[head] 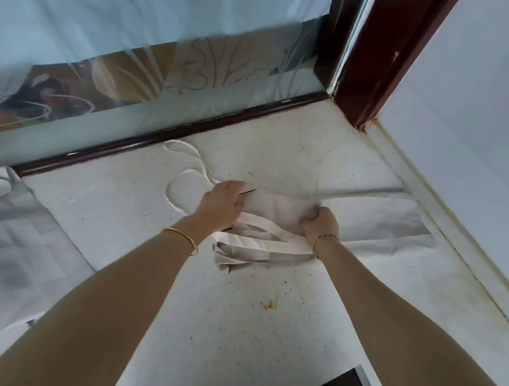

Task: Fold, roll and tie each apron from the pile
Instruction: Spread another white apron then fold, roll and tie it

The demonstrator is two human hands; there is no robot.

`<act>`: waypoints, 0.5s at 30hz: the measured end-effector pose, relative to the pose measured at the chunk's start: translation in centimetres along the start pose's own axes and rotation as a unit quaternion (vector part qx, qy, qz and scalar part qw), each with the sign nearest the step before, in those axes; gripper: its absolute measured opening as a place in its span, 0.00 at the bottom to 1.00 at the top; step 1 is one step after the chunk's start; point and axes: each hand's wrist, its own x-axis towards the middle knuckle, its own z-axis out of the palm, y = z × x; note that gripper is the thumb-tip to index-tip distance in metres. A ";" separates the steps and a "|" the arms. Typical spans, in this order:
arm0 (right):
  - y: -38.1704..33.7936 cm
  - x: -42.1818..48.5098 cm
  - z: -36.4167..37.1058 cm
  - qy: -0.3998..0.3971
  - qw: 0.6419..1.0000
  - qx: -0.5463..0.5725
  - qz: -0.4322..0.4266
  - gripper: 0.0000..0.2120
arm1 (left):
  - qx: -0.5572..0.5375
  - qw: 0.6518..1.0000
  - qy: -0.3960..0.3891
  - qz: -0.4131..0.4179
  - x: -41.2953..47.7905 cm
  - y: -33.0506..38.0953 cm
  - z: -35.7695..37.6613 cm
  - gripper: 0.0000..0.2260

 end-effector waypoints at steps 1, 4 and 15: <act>-0.1 0.2 0.1 0.021 1.000 -0.019 -0.004 0.13 | 0.008 0.999 -0.032 -0.009 0.1 -0.6 0.1 0.15; 0.0 1.1 0.4 0.050 0.994 -0.092 -0.028 0.11 | 0.031 0.995 -0.098 -0.007 0.3 -1.6 0.5 0.14; -2.8 2.1 -0.1 0.039 0.931 -0.343 -0.118 0.14 | -0.027 0.947 -0.315 -0.059 -3.1 -1.3 1.9 0.08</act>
